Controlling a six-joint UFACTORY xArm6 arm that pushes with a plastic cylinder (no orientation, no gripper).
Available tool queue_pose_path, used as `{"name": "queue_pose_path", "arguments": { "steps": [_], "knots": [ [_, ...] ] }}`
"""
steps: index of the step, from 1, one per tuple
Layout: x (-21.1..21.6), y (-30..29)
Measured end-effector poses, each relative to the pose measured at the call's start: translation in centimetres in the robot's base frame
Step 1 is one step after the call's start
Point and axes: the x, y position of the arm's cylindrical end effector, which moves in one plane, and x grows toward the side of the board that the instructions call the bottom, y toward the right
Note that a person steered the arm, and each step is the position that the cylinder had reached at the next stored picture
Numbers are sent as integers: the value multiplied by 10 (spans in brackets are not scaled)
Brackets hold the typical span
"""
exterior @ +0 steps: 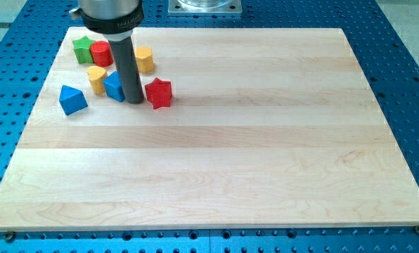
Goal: Place the cube left to the red star
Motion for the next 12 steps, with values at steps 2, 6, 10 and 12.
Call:
{"name": "queue_pose_path", "arguments": {
  "steps": [2, 6, 10, 12],
  "knots": [
    [-37, 2],
    [97, -17],
    [63, -174],
    [74, -122]
  ]
}}
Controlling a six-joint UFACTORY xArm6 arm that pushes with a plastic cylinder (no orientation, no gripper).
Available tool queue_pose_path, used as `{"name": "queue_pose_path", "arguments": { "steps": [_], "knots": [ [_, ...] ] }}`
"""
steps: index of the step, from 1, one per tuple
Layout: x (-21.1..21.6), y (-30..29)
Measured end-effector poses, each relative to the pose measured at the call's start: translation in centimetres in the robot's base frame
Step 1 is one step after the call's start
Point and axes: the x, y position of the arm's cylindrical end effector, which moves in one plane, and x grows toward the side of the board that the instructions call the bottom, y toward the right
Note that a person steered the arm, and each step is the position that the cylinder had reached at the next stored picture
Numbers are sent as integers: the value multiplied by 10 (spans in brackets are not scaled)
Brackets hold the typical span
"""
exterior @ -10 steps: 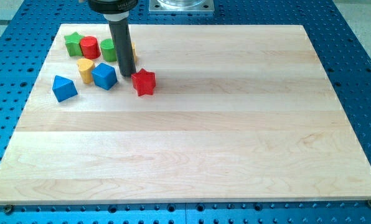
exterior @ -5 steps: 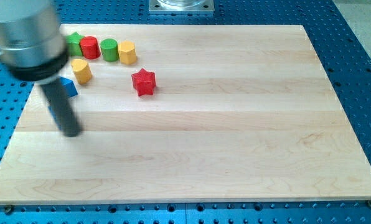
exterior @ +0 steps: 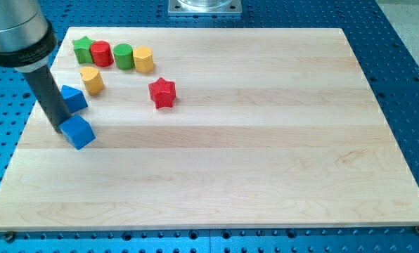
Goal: Place the cube left to the red star
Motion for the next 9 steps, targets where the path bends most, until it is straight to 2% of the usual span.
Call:
{"name": "queue_pose_path", "arguments": {
  "steps": [1, 2, 4, 5, 9],
  "knots": [
    [58, -38],
    [59, 11],
    [28, 56],
    [-18, 65],
    [-23, 95]
  ]
}}
